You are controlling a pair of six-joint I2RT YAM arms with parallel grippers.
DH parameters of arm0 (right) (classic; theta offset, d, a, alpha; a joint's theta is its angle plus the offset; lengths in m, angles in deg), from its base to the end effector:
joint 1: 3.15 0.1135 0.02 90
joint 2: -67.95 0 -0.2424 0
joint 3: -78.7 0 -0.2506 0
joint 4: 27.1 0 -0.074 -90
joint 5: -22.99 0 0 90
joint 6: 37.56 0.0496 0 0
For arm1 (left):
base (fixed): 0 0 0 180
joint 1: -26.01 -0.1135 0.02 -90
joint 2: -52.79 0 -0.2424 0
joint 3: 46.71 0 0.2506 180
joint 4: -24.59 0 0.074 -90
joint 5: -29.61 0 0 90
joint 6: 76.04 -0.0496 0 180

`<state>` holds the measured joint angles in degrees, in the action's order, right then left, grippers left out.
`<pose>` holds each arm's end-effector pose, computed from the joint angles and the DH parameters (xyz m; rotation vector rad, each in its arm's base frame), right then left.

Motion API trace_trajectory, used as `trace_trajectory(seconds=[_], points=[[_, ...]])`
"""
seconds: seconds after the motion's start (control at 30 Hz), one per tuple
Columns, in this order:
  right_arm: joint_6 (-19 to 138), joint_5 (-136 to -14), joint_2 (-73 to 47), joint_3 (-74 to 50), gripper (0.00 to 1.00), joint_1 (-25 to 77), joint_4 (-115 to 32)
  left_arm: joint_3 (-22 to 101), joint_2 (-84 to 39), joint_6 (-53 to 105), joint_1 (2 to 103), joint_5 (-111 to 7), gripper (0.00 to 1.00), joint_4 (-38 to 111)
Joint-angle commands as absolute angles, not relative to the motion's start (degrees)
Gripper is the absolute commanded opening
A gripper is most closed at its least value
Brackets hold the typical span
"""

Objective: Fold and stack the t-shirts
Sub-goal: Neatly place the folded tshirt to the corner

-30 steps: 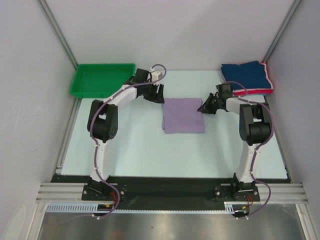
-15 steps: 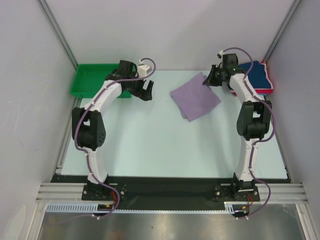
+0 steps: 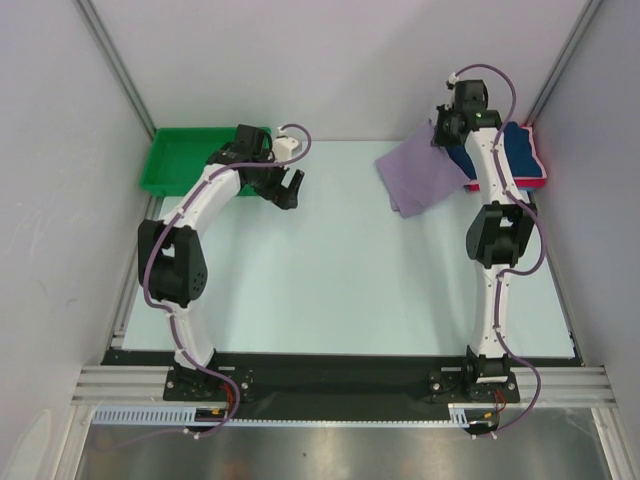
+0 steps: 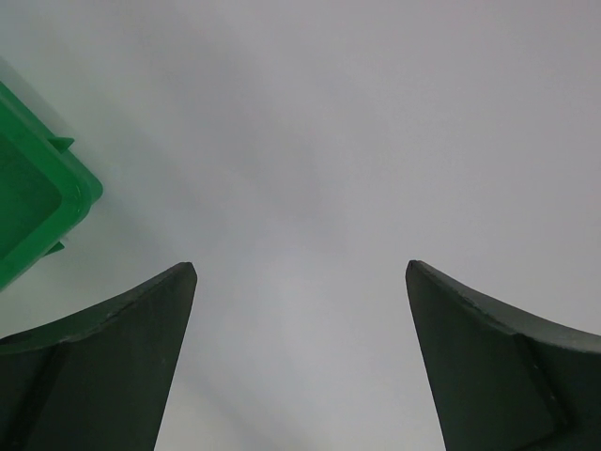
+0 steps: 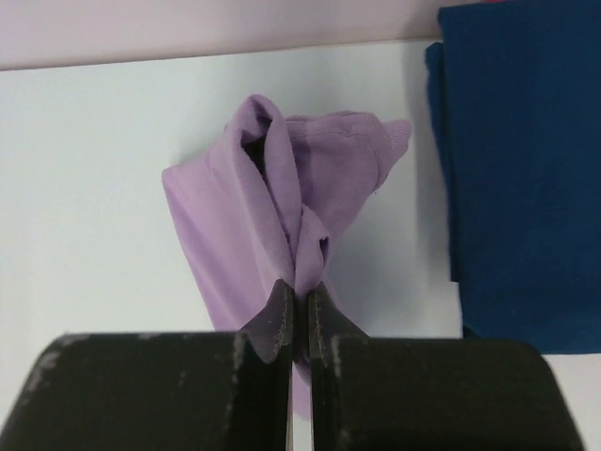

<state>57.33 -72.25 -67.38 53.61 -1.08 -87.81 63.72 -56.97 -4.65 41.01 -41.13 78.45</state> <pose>0.5209 0.0234 0.2867 0.0088 2.2907 0.1678 0.4062 -0.1258 0.2478 0.8454 2.3180 -0.3920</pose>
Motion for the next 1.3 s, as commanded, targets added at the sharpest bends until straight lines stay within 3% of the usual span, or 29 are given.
trace_trajectory(seconds=[0.0,0.33,1.27], points=[[53.0,-67.1,-66.1,57.2,0.00,-1.6,-86.7,63.6,-54.1,-6.4,40.8,-42.5,1.00,78.3],[45.2,-60.3,-64.6,61.2,0.00,-2.6,-80.9,63.5,-53.9,-6.8,40.9,-43.2,1.00,78.6],[43.0,-66.0,-60.5,65.7,0.00,-9.5,-77.6,66.7,-57.7,-8.0,40.9,-46.5,1.00,82.8]])
